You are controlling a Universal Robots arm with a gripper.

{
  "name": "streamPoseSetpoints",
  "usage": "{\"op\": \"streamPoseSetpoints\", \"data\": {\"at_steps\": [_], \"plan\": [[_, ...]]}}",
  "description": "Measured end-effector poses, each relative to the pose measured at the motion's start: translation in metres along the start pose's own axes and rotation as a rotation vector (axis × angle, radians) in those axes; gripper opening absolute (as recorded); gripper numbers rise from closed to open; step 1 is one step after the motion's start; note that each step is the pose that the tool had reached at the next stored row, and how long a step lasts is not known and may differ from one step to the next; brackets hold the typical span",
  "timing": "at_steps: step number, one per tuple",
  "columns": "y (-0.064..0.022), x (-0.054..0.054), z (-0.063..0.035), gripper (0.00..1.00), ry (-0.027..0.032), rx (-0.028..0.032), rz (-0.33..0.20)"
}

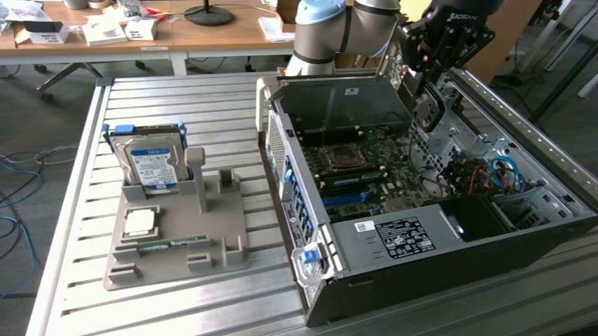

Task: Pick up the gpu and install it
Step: 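Pick up the gpu and move the gpu toward the slot, then insert the gpu into the slot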

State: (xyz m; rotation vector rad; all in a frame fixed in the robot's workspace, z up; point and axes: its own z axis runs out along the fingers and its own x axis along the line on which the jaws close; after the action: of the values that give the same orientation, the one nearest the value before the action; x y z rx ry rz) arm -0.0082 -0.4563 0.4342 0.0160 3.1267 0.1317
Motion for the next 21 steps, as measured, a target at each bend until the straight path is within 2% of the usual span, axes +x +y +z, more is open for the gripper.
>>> {"op": "streamPoseSetpoints", "data": {"at_steps": [7,21], "plan": [[0.0,-0.016,0.0019,0.26,-0.0001,0.0001,0.0],[0.0,-0.016,0.002,0.26,-0.0001,0.0001,0.0]]}}
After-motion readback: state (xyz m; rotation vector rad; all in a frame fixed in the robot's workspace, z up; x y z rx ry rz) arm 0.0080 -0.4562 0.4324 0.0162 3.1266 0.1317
